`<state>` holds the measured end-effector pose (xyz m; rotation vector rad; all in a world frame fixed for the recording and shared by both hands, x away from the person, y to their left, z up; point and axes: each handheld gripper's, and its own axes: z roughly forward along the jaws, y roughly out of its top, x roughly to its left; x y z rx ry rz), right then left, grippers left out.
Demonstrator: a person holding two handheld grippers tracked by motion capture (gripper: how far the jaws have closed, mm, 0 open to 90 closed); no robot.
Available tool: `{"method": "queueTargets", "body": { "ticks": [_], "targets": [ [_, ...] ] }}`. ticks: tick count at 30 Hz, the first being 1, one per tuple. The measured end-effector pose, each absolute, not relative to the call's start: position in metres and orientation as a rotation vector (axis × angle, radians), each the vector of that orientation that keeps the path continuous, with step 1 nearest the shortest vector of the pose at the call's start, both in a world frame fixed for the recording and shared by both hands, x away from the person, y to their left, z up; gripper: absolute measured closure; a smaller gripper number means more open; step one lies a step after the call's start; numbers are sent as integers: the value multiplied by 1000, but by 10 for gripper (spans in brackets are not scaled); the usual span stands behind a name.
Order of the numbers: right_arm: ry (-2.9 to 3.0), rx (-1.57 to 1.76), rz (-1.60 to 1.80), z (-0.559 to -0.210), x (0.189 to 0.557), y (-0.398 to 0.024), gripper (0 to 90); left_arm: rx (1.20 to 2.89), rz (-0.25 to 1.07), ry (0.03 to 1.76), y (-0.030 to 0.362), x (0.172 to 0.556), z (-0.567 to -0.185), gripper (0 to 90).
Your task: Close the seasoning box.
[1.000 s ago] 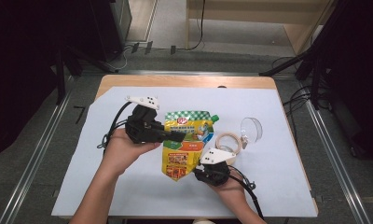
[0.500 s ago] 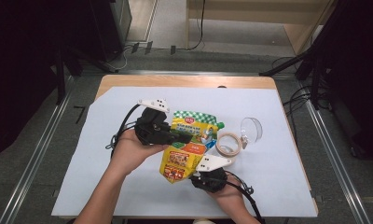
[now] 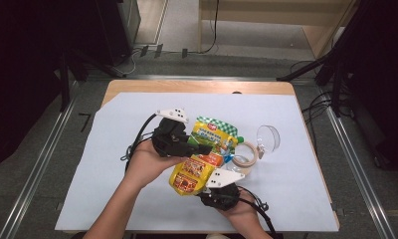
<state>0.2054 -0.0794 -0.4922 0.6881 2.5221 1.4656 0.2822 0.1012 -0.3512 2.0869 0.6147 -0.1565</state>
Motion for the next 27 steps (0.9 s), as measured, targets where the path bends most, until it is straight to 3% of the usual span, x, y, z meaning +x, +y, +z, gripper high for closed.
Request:
{"method": "queueTargets", "body": {
  "ticks": [14, 23, 27],
  "targets": [
    [2535, 632, 1529, -480, 194, -70, 679, 2116, -81, 607, 85, 277, -361, 695],
    [2543, 638, 1536, -475, 193, -70, 673, 2108, -106, 666, 86, 282, -363, 703],
    [2527, 619, 1549, -473, 193, -69, 655, 2072, -177, 698, 85, 286, -364, 723]
  ]
}}
